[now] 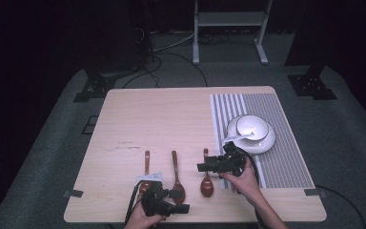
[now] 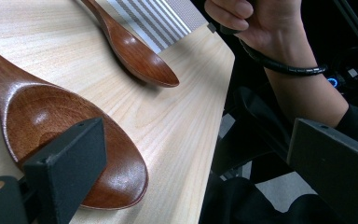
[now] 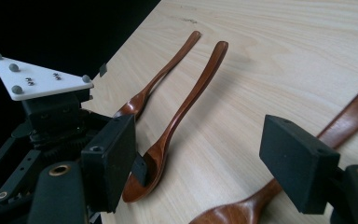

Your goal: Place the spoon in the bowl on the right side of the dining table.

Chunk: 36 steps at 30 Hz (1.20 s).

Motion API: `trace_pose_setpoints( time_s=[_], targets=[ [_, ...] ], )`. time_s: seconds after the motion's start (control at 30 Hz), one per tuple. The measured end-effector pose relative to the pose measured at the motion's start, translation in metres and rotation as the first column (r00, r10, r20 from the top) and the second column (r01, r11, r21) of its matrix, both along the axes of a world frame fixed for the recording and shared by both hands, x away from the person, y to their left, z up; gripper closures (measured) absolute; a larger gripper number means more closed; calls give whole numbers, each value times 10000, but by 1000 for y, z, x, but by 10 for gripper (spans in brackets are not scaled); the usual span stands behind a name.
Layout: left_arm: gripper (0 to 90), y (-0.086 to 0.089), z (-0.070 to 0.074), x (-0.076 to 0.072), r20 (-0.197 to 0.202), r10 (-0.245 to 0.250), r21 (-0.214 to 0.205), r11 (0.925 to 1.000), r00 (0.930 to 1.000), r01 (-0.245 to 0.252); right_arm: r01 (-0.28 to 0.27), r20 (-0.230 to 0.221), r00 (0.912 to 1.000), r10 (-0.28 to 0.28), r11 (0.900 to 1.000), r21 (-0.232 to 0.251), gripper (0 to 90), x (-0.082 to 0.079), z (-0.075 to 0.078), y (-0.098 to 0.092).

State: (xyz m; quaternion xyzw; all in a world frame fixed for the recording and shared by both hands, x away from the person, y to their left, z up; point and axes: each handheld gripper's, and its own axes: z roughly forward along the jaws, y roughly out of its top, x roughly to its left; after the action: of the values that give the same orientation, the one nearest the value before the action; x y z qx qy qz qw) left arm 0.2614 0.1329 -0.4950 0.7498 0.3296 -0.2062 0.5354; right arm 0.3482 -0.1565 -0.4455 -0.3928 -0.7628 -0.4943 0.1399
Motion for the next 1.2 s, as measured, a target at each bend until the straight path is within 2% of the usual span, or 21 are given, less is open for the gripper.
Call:
trace_pose_setpoints(
  time_s=[0.2,0.73,1.0,1.2],
  targets=[
    [33,0,0,0,3,-26,-1,10000,10000,26,-60,-276,9996,55,9998,-174,260,12,-4,10],
    [33,0,0,1,-20,-84,26,10000,10000,84,-271,-410,9989,245,9976,-642,261,30,-6,31],
    [33,0,0,1,-50,-93,-16,10000,9999,93,-291,-676,9974,252,9980,-569,261,39,-10,41],
    [33,0,0,1,4,-133,23,9999,9999,133,-406,-690,9970,365,9974,-589,261,44,-10,50]
  ],
)
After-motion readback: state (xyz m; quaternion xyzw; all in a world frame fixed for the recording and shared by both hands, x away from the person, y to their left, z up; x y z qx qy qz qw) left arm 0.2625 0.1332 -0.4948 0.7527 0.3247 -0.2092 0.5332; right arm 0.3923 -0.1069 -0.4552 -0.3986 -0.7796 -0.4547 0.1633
